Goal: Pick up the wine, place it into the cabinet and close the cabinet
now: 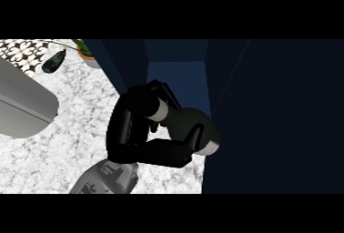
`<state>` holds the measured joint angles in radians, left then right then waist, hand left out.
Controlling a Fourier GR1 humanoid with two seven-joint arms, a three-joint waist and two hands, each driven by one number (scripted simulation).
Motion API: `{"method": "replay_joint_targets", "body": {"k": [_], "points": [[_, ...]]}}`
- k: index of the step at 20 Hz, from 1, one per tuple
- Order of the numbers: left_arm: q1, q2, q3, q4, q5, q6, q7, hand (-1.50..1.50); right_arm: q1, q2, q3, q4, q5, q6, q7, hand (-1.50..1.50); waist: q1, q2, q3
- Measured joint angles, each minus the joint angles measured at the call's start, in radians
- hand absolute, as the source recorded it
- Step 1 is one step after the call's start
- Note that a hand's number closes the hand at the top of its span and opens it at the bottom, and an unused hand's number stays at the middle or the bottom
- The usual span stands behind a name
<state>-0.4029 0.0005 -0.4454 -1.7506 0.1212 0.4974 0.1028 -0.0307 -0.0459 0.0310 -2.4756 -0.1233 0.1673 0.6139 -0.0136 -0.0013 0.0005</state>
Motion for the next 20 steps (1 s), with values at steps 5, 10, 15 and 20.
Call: {"method": "replay_joint_targets", "body": {"k": [5,10,15,20], "points": [[-0.062,0.0,-0.026,0.063,0.003,0.081,-0.008,1.5,-0.021,-0.011,-0.025,-0.002,-0.009,0.0,0.016,-1.5,0.001,0.0,0.0],[-0.149,0.0,-0.036,0.122,-0.014,0.147,0.01,1.5,-0.009,-0.008,-0.01,-0.009,-0.014,0.002,0.027,-1.5,-0.001,-0.001,0.0],[-0.168,0.0,-0.032,0.193,0.021,0.16,-0.046,1.5,-0.05,-0.009,0.007,-0.009,-0.01,-0.018,0.064,-1.5,0.0,0.0,0.0],[-0.162,0.0,-0.055,0.26,0.113,0.197,-0.149,1.5,-0.06,-0.014,-0.004,-0.006,-0.01,-0.015,0.057,-1.5,-0.002,0.001,-0.001]]}}
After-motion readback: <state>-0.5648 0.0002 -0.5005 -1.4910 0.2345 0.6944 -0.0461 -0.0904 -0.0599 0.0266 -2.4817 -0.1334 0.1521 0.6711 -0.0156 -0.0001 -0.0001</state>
